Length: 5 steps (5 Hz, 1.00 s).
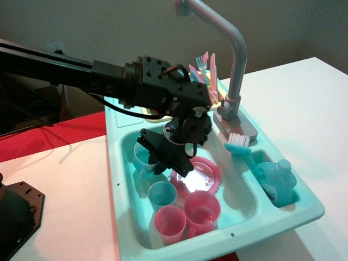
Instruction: Put cup from counter to sink
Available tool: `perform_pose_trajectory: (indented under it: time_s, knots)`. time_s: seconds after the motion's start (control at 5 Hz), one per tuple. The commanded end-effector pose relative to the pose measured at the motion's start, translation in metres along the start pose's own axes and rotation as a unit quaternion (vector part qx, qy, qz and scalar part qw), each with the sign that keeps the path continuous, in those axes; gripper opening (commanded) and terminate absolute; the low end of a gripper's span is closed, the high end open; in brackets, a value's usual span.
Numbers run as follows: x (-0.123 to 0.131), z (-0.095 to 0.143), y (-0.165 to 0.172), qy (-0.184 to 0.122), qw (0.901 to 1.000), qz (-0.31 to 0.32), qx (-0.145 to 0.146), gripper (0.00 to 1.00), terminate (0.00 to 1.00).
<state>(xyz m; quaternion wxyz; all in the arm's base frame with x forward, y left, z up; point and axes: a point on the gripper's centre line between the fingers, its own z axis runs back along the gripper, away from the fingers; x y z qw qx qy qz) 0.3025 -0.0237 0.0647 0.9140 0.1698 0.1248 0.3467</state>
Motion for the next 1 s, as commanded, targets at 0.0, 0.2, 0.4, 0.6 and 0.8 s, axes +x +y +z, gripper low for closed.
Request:
perform_pose_trajectory:
  time_s: [0.0,0.2,0.4,0.6,0.8]
  knots:
    - [0.004,0.0,0.003,-0.029,0.9992,0.027,-0.009,0.0,0.0]
    - [0.005,0.011,0.006,-0.029,0.9992,0.028,-0.004,1.0,0.0]
    - [0.005,0.02,0.009,-0.027,0.9993,0.027,-0.003,1.0,0.0]
    - [0.005,0.027,0.021,-0.024,0.9993,0.03,0.002,1.0,0.0]
    - [0.005,0.033,0.032,-0.018,0.9993,0.032,0.002,1.0,1.0]
